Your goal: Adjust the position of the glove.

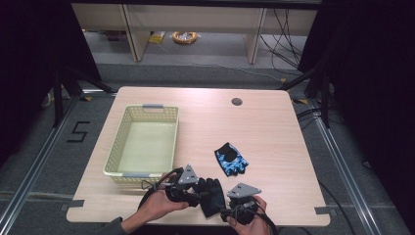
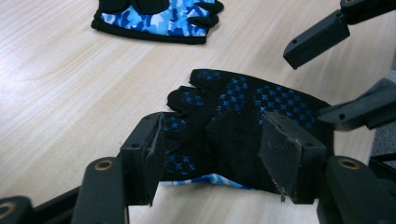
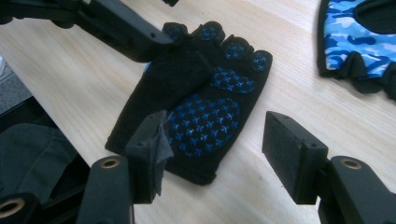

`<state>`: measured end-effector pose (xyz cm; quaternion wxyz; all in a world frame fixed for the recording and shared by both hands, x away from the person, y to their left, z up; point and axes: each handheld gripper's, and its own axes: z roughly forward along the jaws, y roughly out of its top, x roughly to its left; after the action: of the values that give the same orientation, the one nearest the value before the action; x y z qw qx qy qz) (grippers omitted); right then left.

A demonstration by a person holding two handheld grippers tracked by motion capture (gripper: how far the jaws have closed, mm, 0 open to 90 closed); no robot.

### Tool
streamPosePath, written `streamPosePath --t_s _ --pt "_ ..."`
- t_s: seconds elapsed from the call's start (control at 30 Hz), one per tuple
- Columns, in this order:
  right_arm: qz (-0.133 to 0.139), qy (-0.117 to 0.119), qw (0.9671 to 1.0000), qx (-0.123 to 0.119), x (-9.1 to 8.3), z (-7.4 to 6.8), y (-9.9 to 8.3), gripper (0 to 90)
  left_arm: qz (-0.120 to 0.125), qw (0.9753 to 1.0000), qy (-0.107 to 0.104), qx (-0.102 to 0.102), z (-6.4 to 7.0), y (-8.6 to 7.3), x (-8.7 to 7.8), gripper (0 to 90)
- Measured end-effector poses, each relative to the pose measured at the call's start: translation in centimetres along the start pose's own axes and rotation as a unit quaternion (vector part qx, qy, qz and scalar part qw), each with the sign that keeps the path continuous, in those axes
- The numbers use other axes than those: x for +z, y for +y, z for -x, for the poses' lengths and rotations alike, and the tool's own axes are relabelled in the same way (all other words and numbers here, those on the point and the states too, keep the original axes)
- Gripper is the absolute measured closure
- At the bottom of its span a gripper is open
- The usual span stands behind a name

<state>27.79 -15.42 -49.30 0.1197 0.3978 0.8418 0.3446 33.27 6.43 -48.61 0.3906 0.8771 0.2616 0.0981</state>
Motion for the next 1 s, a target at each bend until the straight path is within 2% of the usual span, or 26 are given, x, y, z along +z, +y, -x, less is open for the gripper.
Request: streamPosePath --t_s 0.27,0.33,0.37,0.4,0.47,0.5,0.53,0.6,0.67,0.73,0.77,0.8,0.83,0.87,0.93,1.0 --pt "-0.022 -0.003 0.9997 0.006 1.1 0.0 0.2 43.6 -0.013 0.9999 0.0 -0.003 -0.4 -0.3 0.7 42.4" --pt "-0.02 -0.007 0.9998 -0.003 1.5 0.0 0.1 45.0 -0.02 0.9998 0.002 0.001 -0.6 -0.5 0.8 42.4" --pt "-0.029 -0.004 0.9996 0.002 1.4 0.0 0.2 45.8 -0.02 0.9998 0.004 -0.005 -0.6 -0.6 0.9 42.4" --pt "-0.031 -0.001 0.9995 -0.002 1.4 0.0 0.2 47.6 -0.022 0.9998 0.003 0.0 -0.6 -0.7 0.9 42.5" --pt "-0.03 0.009 0.9995 0.005 1.5 0.0 0.1 51.1 -0.027 0.9996 -0.001 -0.003 -0.5 -0.7 1.0 42.5" --pt "-0.035 0.014 0.9993 0.002 1.4 0.1 0.2 51.9 -0.027 0.9996 -0.005 -0.004 -0.5 -0.8 0.9 42.5" --pt "-0.024 0.013 0.9995 -0.015 1.5 0.4 0.1 53.2 -0.029 0.9995 -0.006 0.001 -0.6 -0.7 0.9 42.3" --pt "-0.036 0.023 0.9991 0.001 1.3 0.4 0.1 55.3 -0.026 0.9996 -0.009 0.001 -0.6 -0.8 0.8 42.0" --pt "-0.029 0.03 0.9991 0.002 1.5 0.6 0.1 57.3 -0.027 0.9996 -0.011 0.003 -0.8 -0.8 0.8 41.5" --pt "-0.036 0.038 0.9985 -0.013 1.4 1.0 0.2 60.1 -0.027 0.9996 -0.013 -0.001 -0.9 -1.0 0.7 41.0" --pt "-0.039 0.042 0.9983 -0.011 1.3 1.1 0.2 61.3 -0.027 0.9995 -0.015 -0.006 -0.8 -1.0 0.5 40.7" --pt "-0.03 0.044 0.9985 -0.017 1.5 1.3 0.2 62.4 -0.03 0.9994 -0.019 0.005 -0.9 -1.1 0.4 40.5" --pt "-0.034 0.053 0.998 -0.008 1.4 1.5 0.2 63.8 -0.028 0.9993 -0.023 -0.003 -0.9 -1.2 0.2 40.2" --pt "-0.034 0.053 0.998 -0.008 1.4 1.5 0.2 63.8 -0.031 0.9992 -0.026 0.006 -1.0 -1.2 0.1 40.2" --pt "-0.04 0.062 0.9972 -0.011 1.3 1.8 0.2 64.8 -0.031 0.9989 -0.034 0.003 -0.9 -1.5 -0.3 39.7" --pt "-0.034 0.066 0.9972 -0.01 1.4 1.9 0.2 65.9 -0.039 0.9983 -0.043 0.011 -0.9 -2.0 -0.6 39.3"
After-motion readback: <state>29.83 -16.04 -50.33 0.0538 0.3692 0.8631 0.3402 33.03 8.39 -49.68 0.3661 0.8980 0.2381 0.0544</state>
